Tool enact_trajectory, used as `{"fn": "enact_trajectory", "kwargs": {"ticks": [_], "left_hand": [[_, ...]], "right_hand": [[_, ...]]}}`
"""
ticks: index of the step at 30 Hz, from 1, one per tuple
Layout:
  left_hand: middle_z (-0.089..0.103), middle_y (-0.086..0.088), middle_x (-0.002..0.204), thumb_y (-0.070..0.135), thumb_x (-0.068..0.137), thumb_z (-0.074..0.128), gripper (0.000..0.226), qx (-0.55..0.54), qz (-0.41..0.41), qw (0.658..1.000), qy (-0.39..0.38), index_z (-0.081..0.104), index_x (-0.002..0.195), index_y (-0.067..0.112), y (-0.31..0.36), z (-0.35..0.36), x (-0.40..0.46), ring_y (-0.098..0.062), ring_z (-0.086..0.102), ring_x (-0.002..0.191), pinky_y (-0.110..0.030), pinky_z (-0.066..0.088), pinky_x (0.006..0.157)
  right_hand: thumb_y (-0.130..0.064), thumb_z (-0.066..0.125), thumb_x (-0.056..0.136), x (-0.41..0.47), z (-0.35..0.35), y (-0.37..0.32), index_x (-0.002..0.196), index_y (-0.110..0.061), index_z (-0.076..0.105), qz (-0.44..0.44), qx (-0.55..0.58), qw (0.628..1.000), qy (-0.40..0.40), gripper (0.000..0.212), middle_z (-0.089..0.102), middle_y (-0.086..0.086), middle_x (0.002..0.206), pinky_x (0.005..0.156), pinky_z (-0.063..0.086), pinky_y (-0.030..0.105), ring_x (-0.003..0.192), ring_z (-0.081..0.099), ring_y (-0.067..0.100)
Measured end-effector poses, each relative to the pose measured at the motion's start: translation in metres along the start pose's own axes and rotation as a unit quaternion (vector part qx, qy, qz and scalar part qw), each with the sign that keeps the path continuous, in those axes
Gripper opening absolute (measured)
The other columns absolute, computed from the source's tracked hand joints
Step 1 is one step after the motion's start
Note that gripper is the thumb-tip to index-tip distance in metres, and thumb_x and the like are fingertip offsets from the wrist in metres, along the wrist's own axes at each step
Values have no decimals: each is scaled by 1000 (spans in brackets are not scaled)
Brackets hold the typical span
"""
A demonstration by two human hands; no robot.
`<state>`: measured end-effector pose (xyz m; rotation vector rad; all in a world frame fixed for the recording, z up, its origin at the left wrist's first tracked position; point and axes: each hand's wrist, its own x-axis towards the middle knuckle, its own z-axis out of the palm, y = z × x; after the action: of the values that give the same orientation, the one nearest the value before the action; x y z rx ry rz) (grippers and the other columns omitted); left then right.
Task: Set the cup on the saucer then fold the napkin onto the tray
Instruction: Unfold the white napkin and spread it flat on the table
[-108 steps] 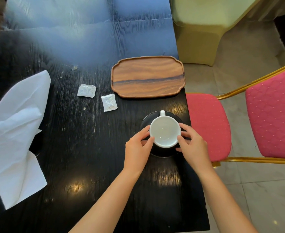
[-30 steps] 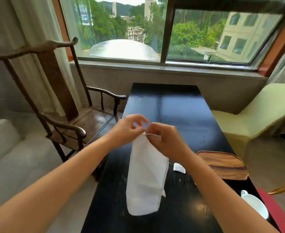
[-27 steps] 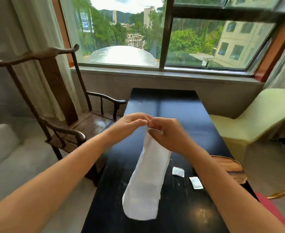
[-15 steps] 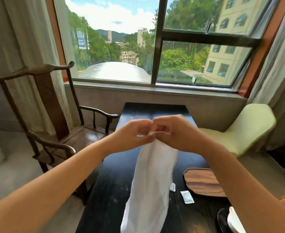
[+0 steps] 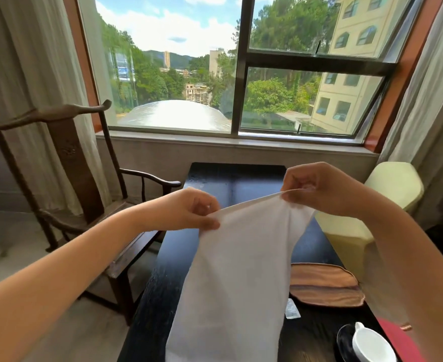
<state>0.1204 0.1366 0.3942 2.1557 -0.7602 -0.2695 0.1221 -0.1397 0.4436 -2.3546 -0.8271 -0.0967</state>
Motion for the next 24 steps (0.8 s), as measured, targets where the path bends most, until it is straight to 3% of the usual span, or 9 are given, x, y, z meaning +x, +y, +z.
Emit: {"fn": "enact_trajectory", "kwargs": {"ticks": [4, 8, 12, 15, 19, 22, 24], "left_hand": [[65, -2, 68, 26, 83, 69, 13, 118, -65, 991, -3, 72, 78, 14, -26, -22, -11, -5, 52, 61, -25, 46, 64], [62, 16, 59, 19, 78, 72, 14, 209, -131, 969, 16, 70, 66, 26, -58, -43, -23, 2, 54, 55, -14, 44, 61], [68, 8, 72, 14, 80, 67, 9, 294, -174, 939, 40, 73, 76, 20, -89, -48, -27, -10, 63, 69, -19, 49, 68], [71, -2, 82, 11, 83, 66, 10, 296, -151, 933, 140, 75, 87, 11, -97, -50, -23, -14, 62, 73, -19, 43, 69], [69, -8, 85, 5, 83, 64, 13, 315, -49, 910, 267, 73, 92, 3, -96, -55, -19, -17, 58, 76, -25, 42, 75], [69, -17, 81, 0, 82, 64, 11, 335, 15, 879, 338, 73, 87, 2, -97, -57, -22, -30, 62, 77, -31, 46, 74], [68, -16, 80, 1, 82, 64, 10, 338, 34, 866, 366, 73, 87, 1, -100, -51, -31, -29, 62, 75, -29, 45, 73]], "right_hand": [[-6, 67, 81, 1, -4, 14, 70, -11, 64, 14, -41, 999, 18, 12, 64, 0, 65, 64, 46, 25, 61, 57, 10], [-9, 67, 81, 6, -10, 30, 71, -15, 65, 11, -58, 996, 66, 12, 65, -2, 66, 70, 50, 26, 62, 60, 8], [-9, 66, 81, 17, -7, 45, 71, -19, 65, 20, -102, 989, 106, 15, 65, -7, 68, 77, 52, 33, 66, 61, 7], [-13, 65, 81, 28, 1, 62, 69, -27, 64, 48, -159, 975, 151, 18, 65, -7, 72, 80, 52, 43, 74, 61, 15], [-20, 61, 85, 31, 10, 76, 82, -19, 73, 82, -276, 933, 218, 12, 72, 6, 87, 88, 44, 49, 89, 63, 31], [-17, 60, 85, 29, 19, 81, 85, -14, 74, 71, -324, 907, 259, 15, 72, 14, 83, 88, 41, 49, 87, 61, 39], [-17, 58, 86, 22, 27, 86, 86, -12, 74, 60, -341, 896, 280, 16, 71, 16, 80, 85, 40, 47, 83, 60, 41]]}}
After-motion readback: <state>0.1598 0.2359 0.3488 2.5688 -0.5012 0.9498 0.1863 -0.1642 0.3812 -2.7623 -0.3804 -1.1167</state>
